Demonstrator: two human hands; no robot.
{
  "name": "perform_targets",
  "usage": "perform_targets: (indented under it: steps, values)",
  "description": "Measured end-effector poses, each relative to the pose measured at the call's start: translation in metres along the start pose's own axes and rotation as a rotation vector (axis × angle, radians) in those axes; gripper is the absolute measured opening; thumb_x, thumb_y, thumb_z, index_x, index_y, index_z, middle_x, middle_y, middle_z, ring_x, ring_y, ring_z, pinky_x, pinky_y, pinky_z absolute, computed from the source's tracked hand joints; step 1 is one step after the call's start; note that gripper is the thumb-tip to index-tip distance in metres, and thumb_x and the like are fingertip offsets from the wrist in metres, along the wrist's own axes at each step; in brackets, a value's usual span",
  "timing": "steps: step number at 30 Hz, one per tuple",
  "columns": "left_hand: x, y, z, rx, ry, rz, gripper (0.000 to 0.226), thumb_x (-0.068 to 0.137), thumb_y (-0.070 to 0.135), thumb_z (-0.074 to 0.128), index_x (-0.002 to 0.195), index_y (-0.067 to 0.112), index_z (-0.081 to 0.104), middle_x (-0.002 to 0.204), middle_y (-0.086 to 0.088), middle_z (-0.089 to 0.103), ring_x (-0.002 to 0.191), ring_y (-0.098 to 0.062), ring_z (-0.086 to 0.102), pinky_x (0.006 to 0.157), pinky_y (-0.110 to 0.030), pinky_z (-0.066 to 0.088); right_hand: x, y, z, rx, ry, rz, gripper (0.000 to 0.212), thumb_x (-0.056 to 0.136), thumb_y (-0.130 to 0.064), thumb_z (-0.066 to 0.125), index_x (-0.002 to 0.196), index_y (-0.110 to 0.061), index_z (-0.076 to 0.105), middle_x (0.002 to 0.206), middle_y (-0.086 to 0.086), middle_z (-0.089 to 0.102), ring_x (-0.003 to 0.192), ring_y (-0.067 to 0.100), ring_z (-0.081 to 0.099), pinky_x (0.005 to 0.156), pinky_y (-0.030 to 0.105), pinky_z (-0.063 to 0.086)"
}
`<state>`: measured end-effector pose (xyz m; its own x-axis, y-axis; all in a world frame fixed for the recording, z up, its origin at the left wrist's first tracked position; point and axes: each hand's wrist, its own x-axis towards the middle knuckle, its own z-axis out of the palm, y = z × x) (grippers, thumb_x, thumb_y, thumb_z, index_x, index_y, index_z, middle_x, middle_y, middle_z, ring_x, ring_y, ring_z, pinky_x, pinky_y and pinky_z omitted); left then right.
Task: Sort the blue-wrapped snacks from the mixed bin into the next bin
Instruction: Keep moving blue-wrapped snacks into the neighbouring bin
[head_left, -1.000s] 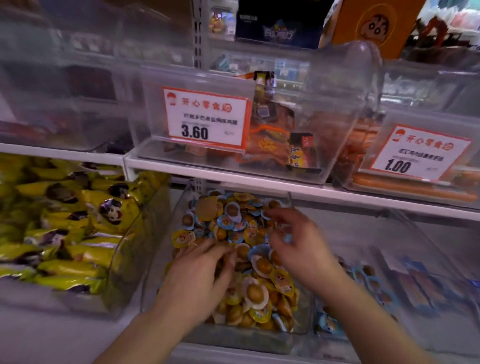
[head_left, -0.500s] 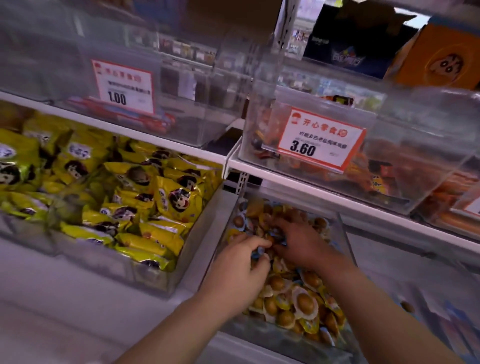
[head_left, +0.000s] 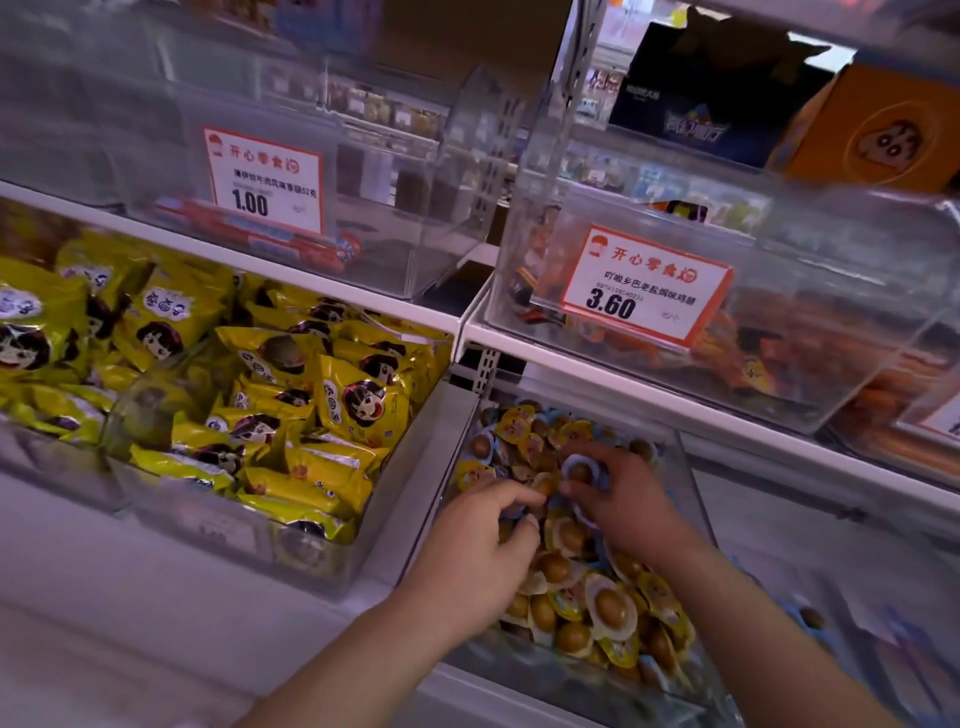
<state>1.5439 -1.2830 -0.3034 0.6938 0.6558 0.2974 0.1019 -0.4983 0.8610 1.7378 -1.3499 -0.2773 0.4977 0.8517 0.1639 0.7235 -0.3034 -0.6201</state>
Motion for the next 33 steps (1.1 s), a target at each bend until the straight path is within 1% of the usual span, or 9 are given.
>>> perform_targets:
  steps: [2, 4, 8, 12, 17, 21, 26, 29, 33]
  values:
    - [0.001, 0.001, 0.002, -0.079, 0.03, -0.047, 0.021, 0.093, 0.027, 0.059, 0.109, 0.036, 0.07, 0.106, 0.021, 0.066, 0.099, 0.01, 0.059, 0.084, -0.012, 0.048, -0.014, 0.0, -0.004, 0.297, 0.094, 0.079, 0.01, 0.09, -0.002, 0.068, 0.094, -0.011, 0.068, 0.071, 0.007, 0.065, 0.052, 0.009, 0.06, 0.054, 0.03, 0.046]
    - [0.001, 0.004, 0.005, -0.098, 0.053, -0.066, 0.018, 0.094, 0.03, 0.058, 0.106, 0.039, 0.069, 0.103, 0.021, 0.066, 0.095, 0.01, 0.06, 0.079, -0.013, 0.049, -0.027, -0.003, -0.007, 0.626, 0.194, 0.175, 0.005, 0.094, -0.004, 0.065, 0.092, -0.008, 0.067, 0.079, 0.017, 0.063, 0.061, 0.018, 0.061, 0.051, 0.026, 0.047]
    - [-0.001, 0.01, 0.014, 0.06, 0.109, 0.051, 0.028, 0.093, 0.05, 0.049, 0.119, 0.046, 0.058, 0.116, 0.028, 0.057, 0.107, 0.012, 0.053, 0.082, -0.003, 0.04, -0.049, -0.024, -0.011, 1.321, 0.098, 0.388, 0.013, 0.097, -0.013, 0.056, 0.095, -0.005, 0.067, 0.09, 0.023, 0.061, 0.078, 0.038, 0.063, 0.044, 0.022, 0.042]
    - [-0.001, 0.02, 0.025, 0.068, 0.011, 0.129, 0.056, 0.088, 0.067, 0.05, 0.139, 0.047, 0.041, 0.134, 0.031, 0.042, 0.125, 0.013, 0.042, 0.098, -0.007, 0.035, -0.067, -0.037, -0.011, 1.553, -0.039, 0.505, 0.027, 0.092, -0.017, 0.059, 0.111, -0.001, 0.069, 0.101, 0.017, 0.074, 0.078, 0.027, 0.074, 0.041, 0.023, 0.048]
    - [0.008, 0.025, 0.035, -0.082, -0.03, 0.111, 0.033, 0.091, 0.038, 0.067, 0.124, 0.034, 0.065, 0.122, 0.017, 0.062, 0.116, 0.004, 0.056, 0.1, -0.022, 0.045, -0.075, -0.029, -0.009, 1.385, -0.043, 0.495, 0.019, 0.094, -0.013, 0.058, 0.105, -0.006, 0.073, 0.087, 0.011, 0.073, 0.062, 0.013, 0.069, 0.039, 0.021, 0.043]
    - [0.018, 0.022, 0.035, -0.191, 0.103, -0.012, 0.023, 0.081, 0.009, 0.079, 0.091, 0.029, 0.076, 0.089, 0.02, 0.074, 0.087, 0.006, 0.068, 0.079, -0.013, 0.05, -0.074, -0.018, -0.012, 1.145, 0.053, 0.415, 0.018, 0.097, -0.009, 0.059, 0.111, -0.007, 0.069, 0.077, 0.008, 0.072, 0.061, 0.016, 0.067, 0.038, 0.022, 0.039]
    - [0.025, 0.016, 0.03, -0.018, 0.214, 0.005, 0.012, 0.082, 0.023, 0.079, 0.092, 0.029, 0.075, 0.091, 0.011, 0.072, 0.089, -0.004, 0.067, 0.079, -0.023, 0.052, -0.074, -0.006, -0.03, 0.779, 0.298, 0.27, 0.007, 0.09, -0.024, 0.071, 0.096, -0.025, 0.074, 0.076, 0.004, 0.074, 0.067, 0.021, 0.071, 0.056, 0.033, 0.053]
    - [0.023, 0.012, 0.033, 0.131, 0.108, 0.062, 0.018, 0.085, 0.034, 0.073, 0.102, 0.031, 0.072, 0.101, 0.017, 0.067, 0.097, -0.001, 0.062, 0.083, -0.02, 0.049, -0.075, 0.01, -0.062, 0.785, 0.401, 0.234, 0.008, 0.085, -0.028, 0.07, 0.09, -0.025, 0.076, 0.073, 0.005, 0.074, 0.051, 0.007, 0.061, 0.044, 0.018, 0.042]
    - [0.016, 0.008, 0.041, 0.368, -0.094, 0.16, 0.037, 0.09, 0.059, 0.051, 0.116, 0.037, 0.066, 0.127, 0.02, 0.05, 0.119, -0.004, 0.049, 0.098, -0.021, 0.04, -0.08, 0.059, -0.095, 0.649, 0.589, 0.401, 0.01, 0.091, -0.013, 0.068, 0.1, -0.011, 0.073, 0.08, 0.018, 0.073, 0.057, 0.016, 0.062, 0.05, 0.024, 0.046]
